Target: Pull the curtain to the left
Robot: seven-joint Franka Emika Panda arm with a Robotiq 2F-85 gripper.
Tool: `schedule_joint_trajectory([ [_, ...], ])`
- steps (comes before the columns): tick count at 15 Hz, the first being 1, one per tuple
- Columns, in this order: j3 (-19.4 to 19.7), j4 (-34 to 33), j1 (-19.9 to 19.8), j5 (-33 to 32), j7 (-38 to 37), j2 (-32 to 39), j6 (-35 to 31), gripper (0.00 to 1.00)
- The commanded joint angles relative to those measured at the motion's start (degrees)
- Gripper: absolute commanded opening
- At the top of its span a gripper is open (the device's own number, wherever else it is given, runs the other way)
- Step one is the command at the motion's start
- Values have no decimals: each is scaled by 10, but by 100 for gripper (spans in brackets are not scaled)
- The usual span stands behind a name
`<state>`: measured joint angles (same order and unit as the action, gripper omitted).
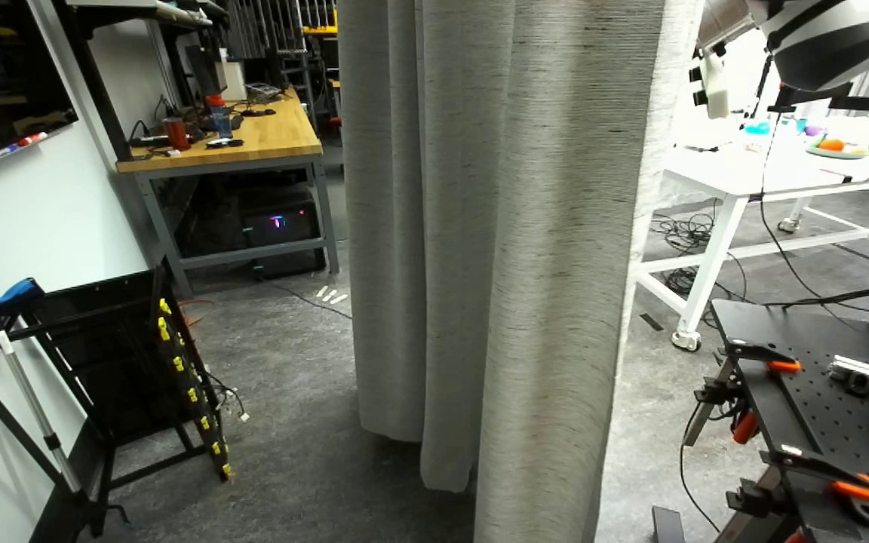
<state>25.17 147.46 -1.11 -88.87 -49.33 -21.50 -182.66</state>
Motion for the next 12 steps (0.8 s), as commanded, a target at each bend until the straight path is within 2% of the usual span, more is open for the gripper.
schedule_joint_trajectory([
  [1, -1, -74, 19, 15, -47, 35, -30, 100],
  [4, 3, -114, 28, 31, -53, 63, -42, 100],
  [5, 5, -120, 30, 36, -53, 70, -44, 78],
  [6, 6, -121, 31, 44, -49, 77, -46, 74],
  [8, 7, -104, 29, 46, -38, 81, -51, 58],
  [12, 8, -20, 26, 19, 2, 66, -71, 26],
])
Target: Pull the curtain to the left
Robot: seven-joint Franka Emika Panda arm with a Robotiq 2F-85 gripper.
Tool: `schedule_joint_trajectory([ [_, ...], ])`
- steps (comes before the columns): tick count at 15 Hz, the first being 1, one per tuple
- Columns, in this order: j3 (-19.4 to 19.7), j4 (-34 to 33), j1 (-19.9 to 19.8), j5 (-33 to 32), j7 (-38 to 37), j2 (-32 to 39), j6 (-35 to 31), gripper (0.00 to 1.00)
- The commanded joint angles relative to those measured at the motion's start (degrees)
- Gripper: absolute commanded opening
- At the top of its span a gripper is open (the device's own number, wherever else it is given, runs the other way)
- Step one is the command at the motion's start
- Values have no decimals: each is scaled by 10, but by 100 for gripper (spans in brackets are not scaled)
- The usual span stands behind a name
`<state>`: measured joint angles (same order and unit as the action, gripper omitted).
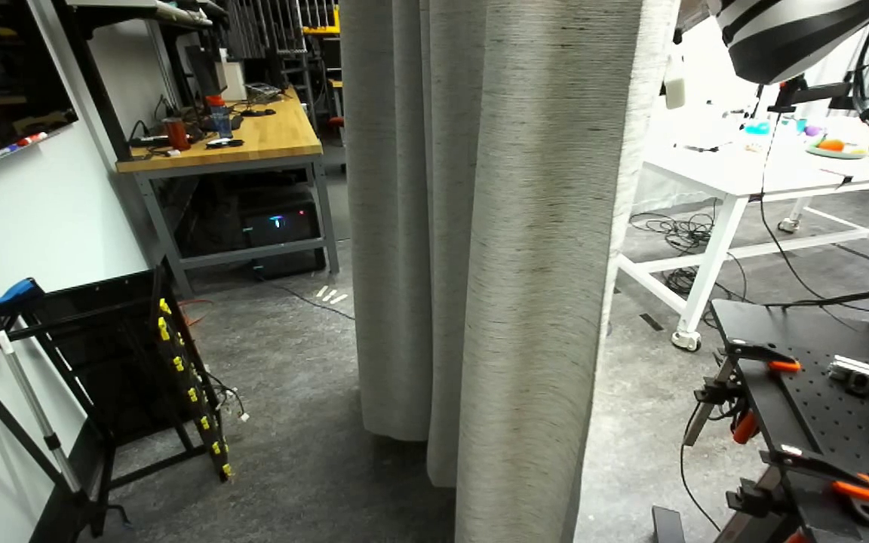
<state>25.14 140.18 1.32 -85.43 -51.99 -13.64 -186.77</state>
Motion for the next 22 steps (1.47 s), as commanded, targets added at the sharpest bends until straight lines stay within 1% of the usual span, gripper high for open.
schedule_joint_trajectory([
  [1, 8, 78, 1, -28, 38, -16, -38, 19],
  [3, 4, 114, 0, -55, 52, -17, -46, 4],
  [4, 1, 128, -1, -69, 57, -18, -47, 1],
  [5, -40, 165, -38, 12, 152, -18, -53, 0],
  [6, -47, 179, -40, 25, 179, -19, -54, 0],
  [8, -68, 208, -44, 85, 261, -31, -57, 0],
  [9, -47, 190, -20, 19, 199, -37, -55, 0],
  [10, -49, 170, -19, 9, 187, -28, -63, 0],
  [12, -49, 170, -18, 8, 188, -47, -69, 0],
  [14, -54, 170, -15, -11, 178, -57, -83, 0],
  [16, -65, 170, -3, -52, 155, -53, -97, 0],
  [17, -75, 170, 4, -82, 135, -48, -104, 0],
  [20, -119, 170, 31, -160, 74, -61, -123, 0],
  [22, -145, 190, 52, -181, 64, -98, -140, 0],
])
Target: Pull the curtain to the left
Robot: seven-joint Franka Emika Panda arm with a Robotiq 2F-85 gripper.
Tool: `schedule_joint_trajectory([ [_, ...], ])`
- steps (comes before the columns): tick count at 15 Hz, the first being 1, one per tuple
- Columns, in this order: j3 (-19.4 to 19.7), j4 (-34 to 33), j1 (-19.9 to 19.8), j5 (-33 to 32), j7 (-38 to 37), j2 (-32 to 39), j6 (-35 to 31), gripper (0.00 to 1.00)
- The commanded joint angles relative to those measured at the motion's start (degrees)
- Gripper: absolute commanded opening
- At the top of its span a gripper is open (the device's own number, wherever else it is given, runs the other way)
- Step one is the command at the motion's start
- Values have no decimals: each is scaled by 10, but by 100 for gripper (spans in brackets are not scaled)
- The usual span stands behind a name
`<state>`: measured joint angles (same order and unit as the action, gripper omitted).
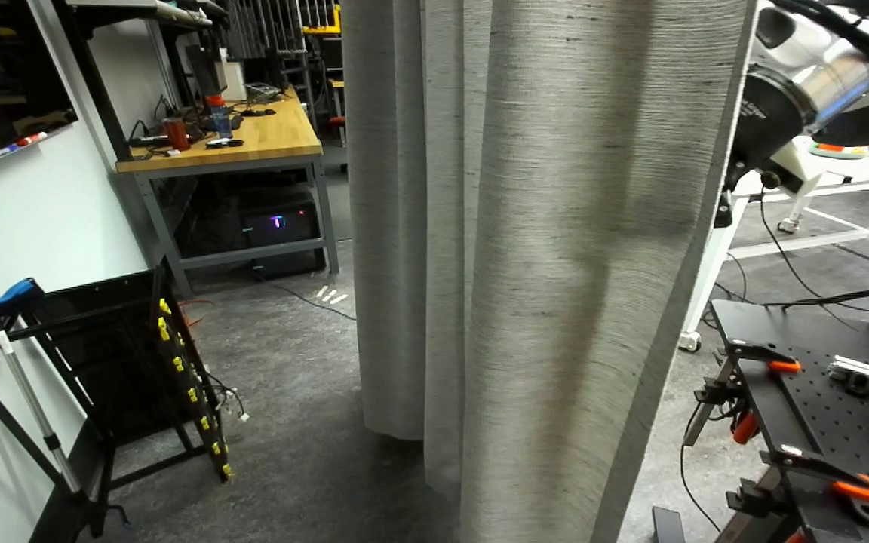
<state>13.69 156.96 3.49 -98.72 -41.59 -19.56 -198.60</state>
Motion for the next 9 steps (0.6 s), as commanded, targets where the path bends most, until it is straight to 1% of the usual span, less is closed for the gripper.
schedule_joint_trajectory([
  [1, -47, 3, 44, -72, -72, -35, -30, 0],
  [2, -63, 2, 61, -75, -86, -41, -31, 0],
  [3, -76, 15, 77, -65, -85, -56, -30, 0],
  [5, -106, 11, 109, -65, -113, -63, -26, 0],
  [7, -128, 24, 140, -48, -115, -83, -23, 0],
  [9, -147, 18, 170, -50, -129, -94, -19, 0],
])
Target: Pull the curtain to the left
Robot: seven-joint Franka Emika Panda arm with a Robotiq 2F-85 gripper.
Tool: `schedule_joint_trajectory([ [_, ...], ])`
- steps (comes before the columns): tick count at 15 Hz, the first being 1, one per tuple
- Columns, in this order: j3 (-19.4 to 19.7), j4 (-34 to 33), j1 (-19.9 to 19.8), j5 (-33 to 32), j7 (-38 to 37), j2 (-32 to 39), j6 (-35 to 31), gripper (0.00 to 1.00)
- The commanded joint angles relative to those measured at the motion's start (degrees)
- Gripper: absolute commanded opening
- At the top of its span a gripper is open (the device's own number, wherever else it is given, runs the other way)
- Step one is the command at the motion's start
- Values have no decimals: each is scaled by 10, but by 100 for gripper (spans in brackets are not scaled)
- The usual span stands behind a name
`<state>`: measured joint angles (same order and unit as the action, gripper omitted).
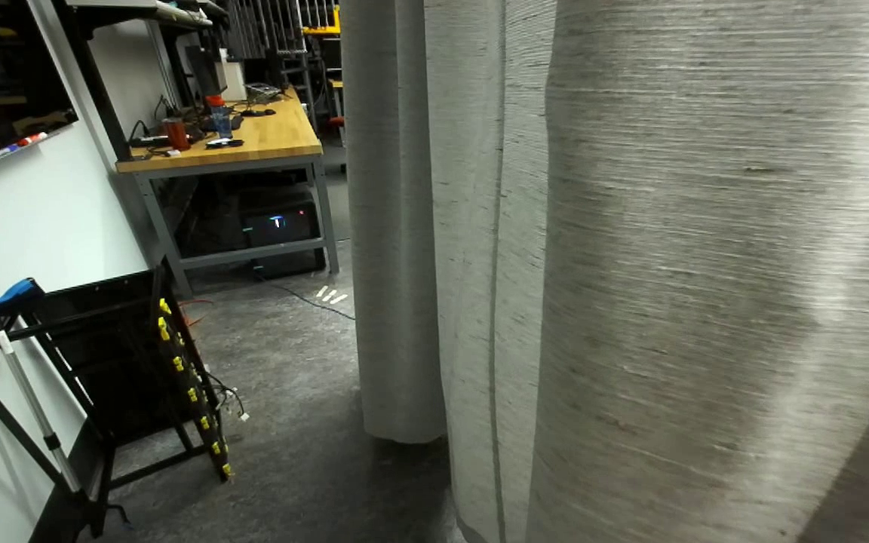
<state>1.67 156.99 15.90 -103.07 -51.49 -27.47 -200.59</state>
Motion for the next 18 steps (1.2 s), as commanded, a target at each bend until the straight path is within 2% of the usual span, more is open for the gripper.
schedule_joint_trajectory([
  [1, -36, 18, 61, -6, -35, -21, 5, 0],
  [4, -58, 13, 116, 12, -48, -36, 22, 0],
  [7, -75, 11, 192, 110, -37, -64, 62, 0],
  [9, -101, 14, 224, 187, -20, -103, 103, 0],
  [10, -128, 9, 224, 211, -27, -121, 120, 0],
  [11, -157, 13, 223, 280, 16, -142, 137, 0],
  [12, -214, -11, 182, 238, -63, -152, 134, 0],
  [15, -342, -29, 105, 234, -141, -211, 128, 0],
  [17, -412, -36, 61, 235, -182, -229, 121, 0],
  [18, -442, -36, 44, 231, -189, -225, 119, 27],
])
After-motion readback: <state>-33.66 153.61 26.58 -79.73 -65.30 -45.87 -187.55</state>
